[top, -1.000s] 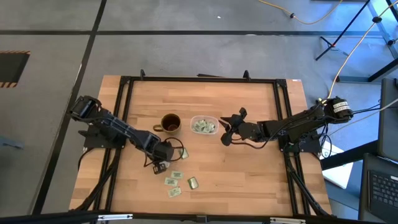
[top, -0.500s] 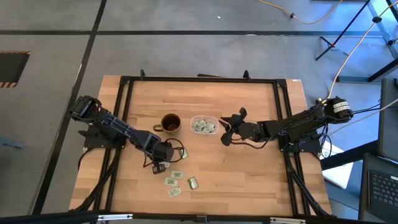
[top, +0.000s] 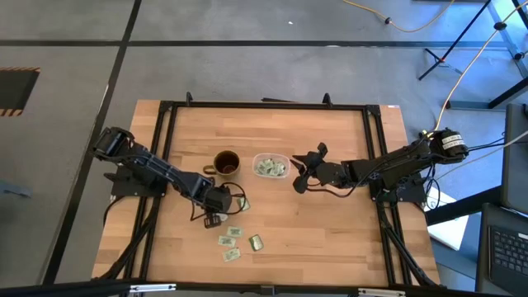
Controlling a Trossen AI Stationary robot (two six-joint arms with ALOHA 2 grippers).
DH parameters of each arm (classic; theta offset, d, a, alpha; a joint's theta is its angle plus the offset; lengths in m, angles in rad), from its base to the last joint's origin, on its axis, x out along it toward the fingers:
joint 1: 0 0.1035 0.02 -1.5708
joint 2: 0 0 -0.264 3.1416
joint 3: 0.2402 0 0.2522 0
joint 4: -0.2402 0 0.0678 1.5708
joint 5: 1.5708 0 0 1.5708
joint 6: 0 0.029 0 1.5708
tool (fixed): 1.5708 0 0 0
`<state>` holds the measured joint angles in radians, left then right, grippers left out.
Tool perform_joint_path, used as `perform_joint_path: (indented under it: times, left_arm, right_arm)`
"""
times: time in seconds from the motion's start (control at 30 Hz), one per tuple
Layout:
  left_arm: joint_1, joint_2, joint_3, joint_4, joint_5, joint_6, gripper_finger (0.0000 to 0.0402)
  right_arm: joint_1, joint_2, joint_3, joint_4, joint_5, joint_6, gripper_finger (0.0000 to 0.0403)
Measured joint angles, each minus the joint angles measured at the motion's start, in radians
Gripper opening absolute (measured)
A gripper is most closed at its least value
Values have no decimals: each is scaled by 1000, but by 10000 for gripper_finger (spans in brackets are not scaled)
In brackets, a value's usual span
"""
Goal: Pick and place items into bin
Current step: Put the green truvia pack into the transparent bin
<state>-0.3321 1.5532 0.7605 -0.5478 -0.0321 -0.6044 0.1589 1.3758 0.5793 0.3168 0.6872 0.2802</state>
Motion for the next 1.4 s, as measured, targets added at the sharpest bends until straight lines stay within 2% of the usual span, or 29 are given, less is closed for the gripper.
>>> perform_joint_path:
  times: [0.27,0.43,0.73,0.93,1.1,1.4]
  left_arm:
    - [0,-2,0,-2,56,-30,26]
    - [-7,-2,2,-2,50,-52,32]
    - [-8,-46,3,-14,37,-49,74]
    - [-26,-101,3,30,-6,98,86]
    - [-42,-67,4,65,-1,218,80]
    - [-47,26,5,51,4,252,59]
  right_arm:
    - [0,0,0,0,0,0,80]
    - [0,0,0,0,0,0,80]
    - [0,0,0,0,0,0,80]
    - [0,0,0,0,0,0,80]
    - [0,0,0,0,0,0,81]
    - [0,0,0,1,0,0,81]
